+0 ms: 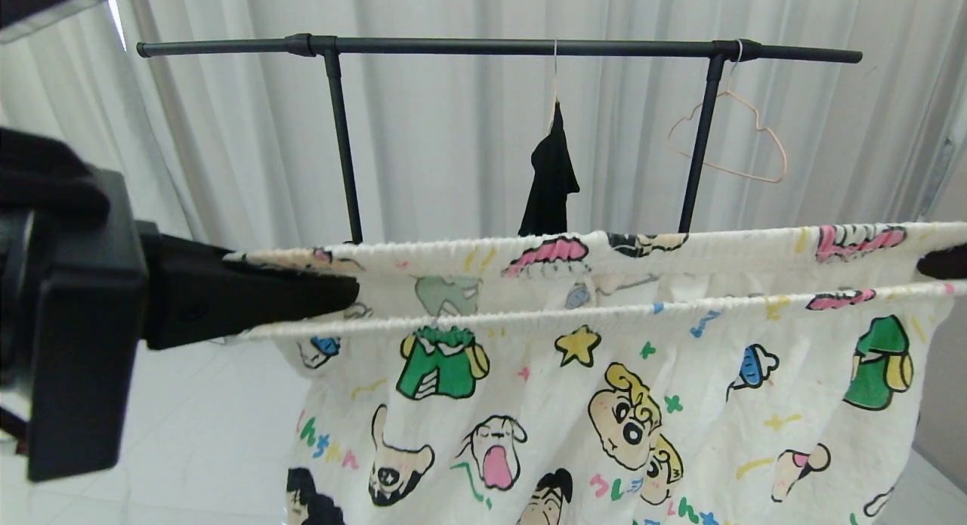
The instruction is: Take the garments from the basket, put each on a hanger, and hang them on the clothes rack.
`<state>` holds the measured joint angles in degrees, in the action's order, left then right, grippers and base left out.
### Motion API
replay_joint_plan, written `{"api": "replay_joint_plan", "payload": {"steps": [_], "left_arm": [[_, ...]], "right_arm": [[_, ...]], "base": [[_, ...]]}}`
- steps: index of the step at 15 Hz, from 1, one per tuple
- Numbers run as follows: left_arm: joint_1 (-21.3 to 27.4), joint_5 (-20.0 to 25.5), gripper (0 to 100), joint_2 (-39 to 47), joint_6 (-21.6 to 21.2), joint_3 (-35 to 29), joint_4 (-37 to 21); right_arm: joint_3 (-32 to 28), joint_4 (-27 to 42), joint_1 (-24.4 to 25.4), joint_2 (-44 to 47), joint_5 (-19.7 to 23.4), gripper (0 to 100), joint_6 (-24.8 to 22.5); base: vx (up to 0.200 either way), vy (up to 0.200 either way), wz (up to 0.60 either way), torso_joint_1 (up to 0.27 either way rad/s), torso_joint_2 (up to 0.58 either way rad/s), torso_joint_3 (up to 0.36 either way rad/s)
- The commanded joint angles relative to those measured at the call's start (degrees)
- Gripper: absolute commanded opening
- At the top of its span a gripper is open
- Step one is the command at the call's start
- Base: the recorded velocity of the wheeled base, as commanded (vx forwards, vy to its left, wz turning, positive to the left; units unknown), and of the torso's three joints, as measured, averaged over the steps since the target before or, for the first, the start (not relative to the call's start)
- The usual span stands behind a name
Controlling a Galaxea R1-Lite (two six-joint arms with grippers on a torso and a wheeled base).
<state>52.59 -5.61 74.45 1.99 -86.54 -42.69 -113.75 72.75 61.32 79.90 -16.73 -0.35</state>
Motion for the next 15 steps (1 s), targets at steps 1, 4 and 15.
{"api": "replay_joint_plan", "payload": {"steps": [1, 4, 15], "left_arm": [[-0.6, -0.2, 0, 2.8, -0.1, -1.5, 1.1], [-0.6, -0.3, 0, 2.5, -0.1, -1.2, 1.1], [-0.6, -1.2, 0, 2.9, -0.1, 0.7, 1.1]], "right_arm": [[0.0, 0.1, 0.9, -1.1, -0.1, 0, 0.0], [0.0, 0.0, 0.9, -1.1, -0.1, 0, 0.0], [0.1, -0.2, 0.9, -1.7, 0.8, 100, 0.0]], "base": [[0.000, 0.000, 0.00, 0.000, 0.00, 0.000], [0.000, 0.000, 0.00, 0.000, 0.00, 0.000], [0.000, 0.000, 0.00, 0.000, 0.00, 0.000]]}}
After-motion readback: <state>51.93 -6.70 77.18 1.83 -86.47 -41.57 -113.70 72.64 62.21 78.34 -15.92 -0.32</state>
